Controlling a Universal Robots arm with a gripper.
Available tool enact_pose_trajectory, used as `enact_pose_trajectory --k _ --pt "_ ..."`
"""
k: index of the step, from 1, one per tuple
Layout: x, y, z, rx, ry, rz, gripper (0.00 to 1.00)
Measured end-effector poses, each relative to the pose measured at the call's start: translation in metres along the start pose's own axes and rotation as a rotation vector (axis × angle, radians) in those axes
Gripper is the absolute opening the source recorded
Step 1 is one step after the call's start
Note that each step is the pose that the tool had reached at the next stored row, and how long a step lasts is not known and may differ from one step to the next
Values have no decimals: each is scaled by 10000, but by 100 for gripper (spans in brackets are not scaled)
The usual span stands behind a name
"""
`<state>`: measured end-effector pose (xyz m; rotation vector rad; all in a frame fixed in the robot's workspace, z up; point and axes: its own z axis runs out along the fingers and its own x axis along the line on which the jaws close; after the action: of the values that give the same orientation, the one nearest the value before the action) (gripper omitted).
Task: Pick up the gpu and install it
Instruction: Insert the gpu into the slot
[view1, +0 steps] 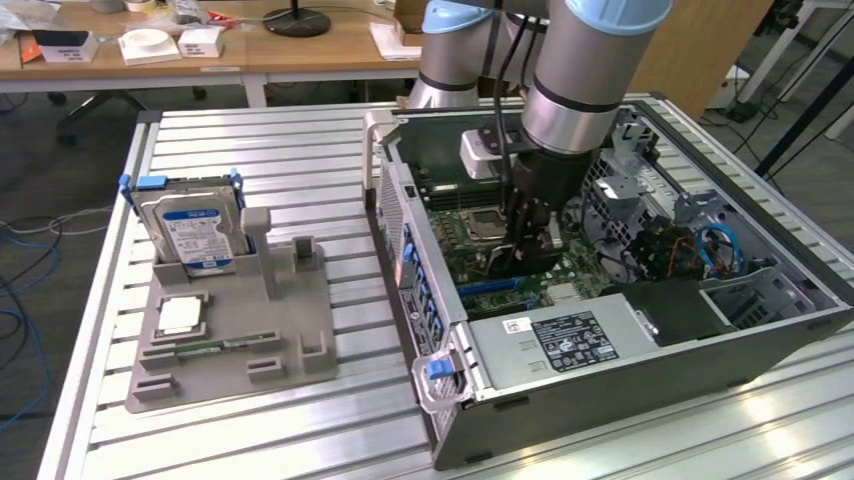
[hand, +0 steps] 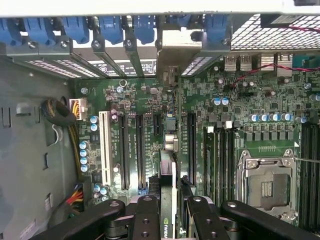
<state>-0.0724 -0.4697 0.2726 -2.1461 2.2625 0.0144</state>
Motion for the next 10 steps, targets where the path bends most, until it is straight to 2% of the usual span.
enact_pose_trajectory --k 10 --pt "2 52 32 -1 3 2 26"
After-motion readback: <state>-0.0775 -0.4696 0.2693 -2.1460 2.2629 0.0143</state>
